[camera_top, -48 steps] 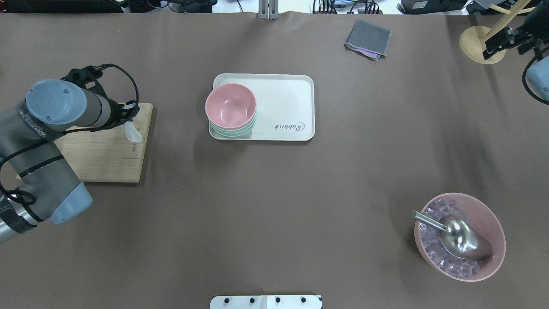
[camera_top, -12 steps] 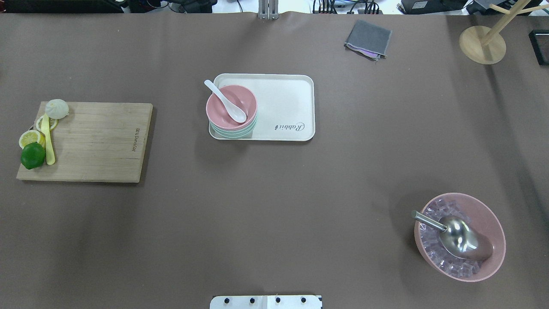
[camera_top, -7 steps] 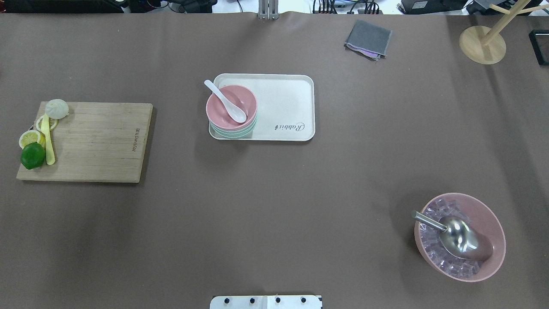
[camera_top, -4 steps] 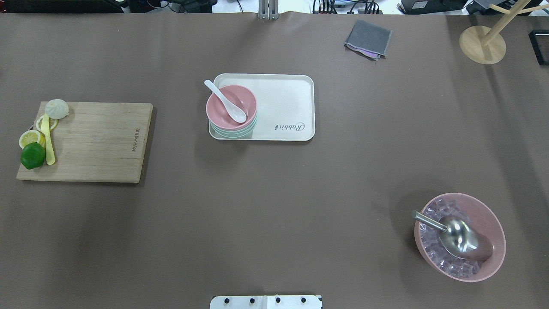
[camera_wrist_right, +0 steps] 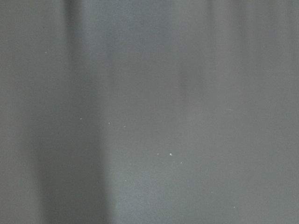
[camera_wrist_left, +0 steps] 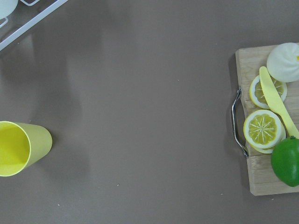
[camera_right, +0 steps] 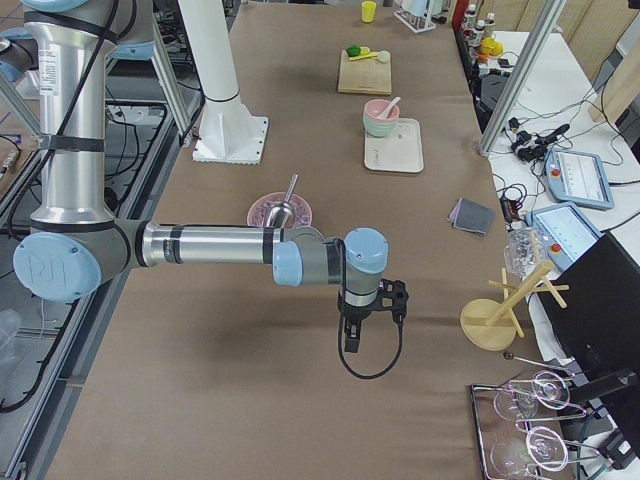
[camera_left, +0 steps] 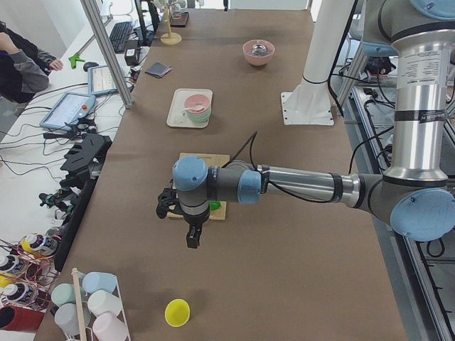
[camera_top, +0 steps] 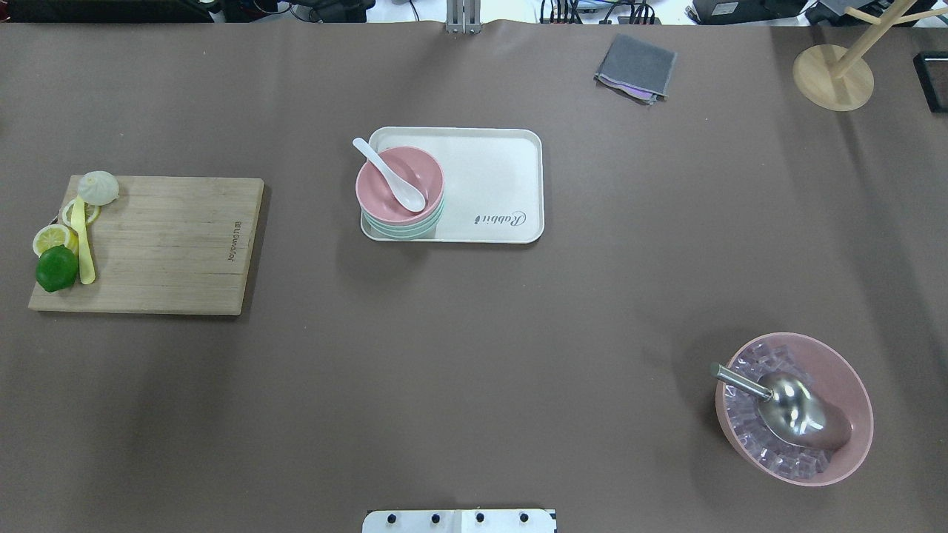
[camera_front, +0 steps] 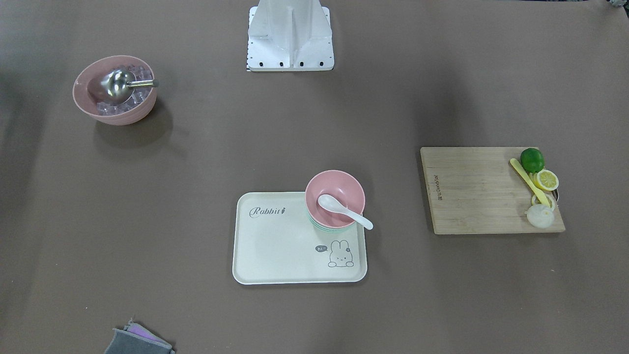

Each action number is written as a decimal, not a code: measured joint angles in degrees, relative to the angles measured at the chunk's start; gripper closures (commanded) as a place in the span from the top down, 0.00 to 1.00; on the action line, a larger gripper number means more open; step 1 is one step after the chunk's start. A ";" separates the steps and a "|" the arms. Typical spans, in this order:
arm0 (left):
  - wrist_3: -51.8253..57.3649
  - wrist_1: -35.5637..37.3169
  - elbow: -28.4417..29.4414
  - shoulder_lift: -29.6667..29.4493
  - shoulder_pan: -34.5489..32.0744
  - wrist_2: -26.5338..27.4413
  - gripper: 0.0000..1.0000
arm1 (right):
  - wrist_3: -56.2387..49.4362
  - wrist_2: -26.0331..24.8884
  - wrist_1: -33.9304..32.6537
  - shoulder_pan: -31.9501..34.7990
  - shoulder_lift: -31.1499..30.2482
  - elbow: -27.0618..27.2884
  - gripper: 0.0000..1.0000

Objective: Stack pink bowl on green and place spoon

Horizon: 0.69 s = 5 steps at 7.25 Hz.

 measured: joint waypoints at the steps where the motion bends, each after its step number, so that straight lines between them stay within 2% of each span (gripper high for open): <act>1: 0.00 -0.05 -0.30 0.05 0.00 -0.02 0.98 | -0.11 2.56 1.52 -0.02 -0.28 -0.10 1.00; 3: 0.00 -0.08 -0.51 0.09 0.00 0.03 0.98 | -0.14 3.79 3.91 -0.04 -1.78 -0.30 1.00; 5: 0.00 -0.08 -0.46 0.09 0.03 0.05 0.98 | -0.07 0.77 6.91 -0.08 -3.86 -0.53 1.00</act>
